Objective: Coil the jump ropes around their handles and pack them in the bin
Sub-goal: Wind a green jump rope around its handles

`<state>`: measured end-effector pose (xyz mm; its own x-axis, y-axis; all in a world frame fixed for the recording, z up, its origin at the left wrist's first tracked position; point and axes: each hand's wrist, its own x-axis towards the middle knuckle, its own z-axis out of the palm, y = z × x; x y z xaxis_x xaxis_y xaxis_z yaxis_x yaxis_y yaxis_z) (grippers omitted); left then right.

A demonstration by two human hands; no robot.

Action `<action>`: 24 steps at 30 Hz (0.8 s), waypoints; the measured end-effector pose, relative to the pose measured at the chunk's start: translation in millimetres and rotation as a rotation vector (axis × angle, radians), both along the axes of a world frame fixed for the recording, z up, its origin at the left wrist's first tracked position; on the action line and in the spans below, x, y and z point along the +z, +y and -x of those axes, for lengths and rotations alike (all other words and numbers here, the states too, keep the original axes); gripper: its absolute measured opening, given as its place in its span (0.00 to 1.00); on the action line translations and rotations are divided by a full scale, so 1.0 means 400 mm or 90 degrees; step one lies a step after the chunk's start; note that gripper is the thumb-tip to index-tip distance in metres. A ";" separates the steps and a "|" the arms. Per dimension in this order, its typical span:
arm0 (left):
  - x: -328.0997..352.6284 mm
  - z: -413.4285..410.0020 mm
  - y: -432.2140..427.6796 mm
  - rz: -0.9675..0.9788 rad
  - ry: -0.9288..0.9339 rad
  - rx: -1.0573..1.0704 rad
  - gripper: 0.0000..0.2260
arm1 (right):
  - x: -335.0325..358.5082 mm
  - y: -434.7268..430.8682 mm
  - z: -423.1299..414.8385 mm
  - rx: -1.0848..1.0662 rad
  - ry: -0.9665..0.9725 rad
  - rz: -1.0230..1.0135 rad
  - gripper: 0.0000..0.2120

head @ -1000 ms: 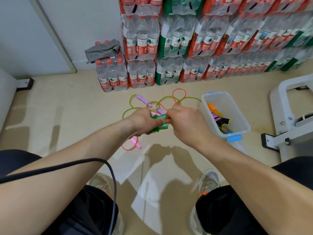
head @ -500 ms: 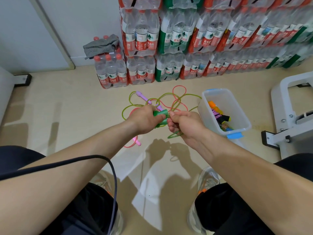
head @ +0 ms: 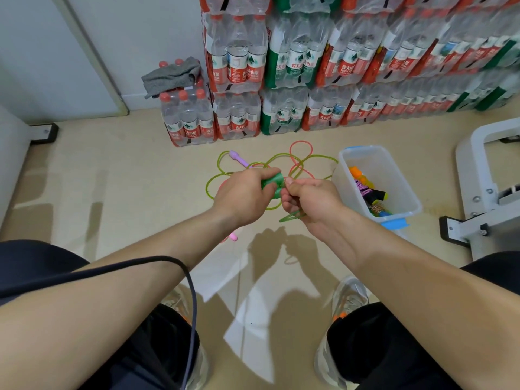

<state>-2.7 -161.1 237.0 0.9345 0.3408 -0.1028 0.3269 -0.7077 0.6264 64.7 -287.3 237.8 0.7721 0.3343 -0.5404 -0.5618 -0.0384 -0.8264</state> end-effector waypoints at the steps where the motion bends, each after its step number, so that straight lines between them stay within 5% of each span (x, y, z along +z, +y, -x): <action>1: 0.001 0.001 -0.005 -0.026 -0.015 -0.005 0.15 | 0.002 0.003 0.004 -0.012 0.021 -0.015 0.05; 6: 0.003 0.010 -0.011 -0.064 -0.024 -0.018 0.15 | -0.001 0.005 0.008 0.017 0.010 -0.005 0.07; 12: 0.012 -0.023 0.030 0.167 0.062 -0.025 0.19 | -0.015 0.008 -0.009 0.039 -0.074 0.055 0.05; 24: -0.046 -0.019 0.036 0.055 0.017 -0.029 0.26 | -0.017 0.015 0.015 0.151 -0.274 0.240 0.11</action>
<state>4.7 -146.8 218.5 0.9454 0.2869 -0.1545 0.3128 -0.6659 0.6773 58.9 -281.2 230.8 0.8752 0.3706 -0.3109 -0.1207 -0.4552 -0.8822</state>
